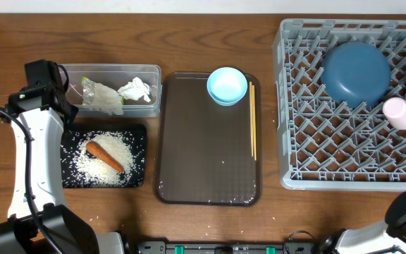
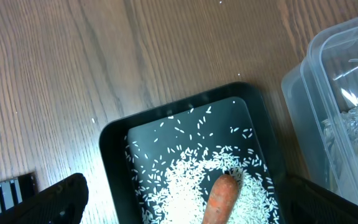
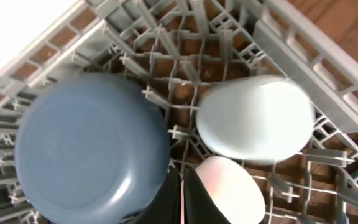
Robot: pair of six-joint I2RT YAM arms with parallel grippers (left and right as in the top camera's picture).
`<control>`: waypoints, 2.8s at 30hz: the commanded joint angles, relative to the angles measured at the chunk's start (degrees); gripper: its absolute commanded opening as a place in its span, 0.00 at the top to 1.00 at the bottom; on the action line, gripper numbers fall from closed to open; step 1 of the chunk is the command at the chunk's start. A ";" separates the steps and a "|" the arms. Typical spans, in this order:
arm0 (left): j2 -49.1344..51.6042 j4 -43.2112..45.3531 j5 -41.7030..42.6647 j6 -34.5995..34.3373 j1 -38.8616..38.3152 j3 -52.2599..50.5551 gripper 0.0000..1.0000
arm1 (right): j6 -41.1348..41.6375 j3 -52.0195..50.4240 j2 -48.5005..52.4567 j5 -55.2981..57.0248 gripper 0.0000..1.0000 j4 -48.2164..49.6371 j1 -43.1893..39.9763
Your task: Sort waste into correct bins and load items into the dishwasher rack
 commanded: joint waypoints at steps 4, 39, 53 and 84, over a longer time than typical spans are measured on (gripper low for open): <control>-0.20 -0.15 -0.28 -0.35 0.15 -0.13 0.01 | -1.60 -0.24 0.00 12.04 0.97 -0.48 3.26; -0.20 -0.15 -0.31 -0.35 0.15 -0.13 0.01 | 0.42 -5.29 0.85 18.93 0.89 -1.31 6.54; -0.20 -0.15 -0.31 -0.35 0.15 -0.13 0.01 | -0.74 -5.35 7.26 18.67 0.90 1.05 4.07; -0.20 -0.15 -0.31 -0.35 0.15 -0.13 0.01 | 3.06 -4.37 -5.31 6.91 0.95 -0.52 5.57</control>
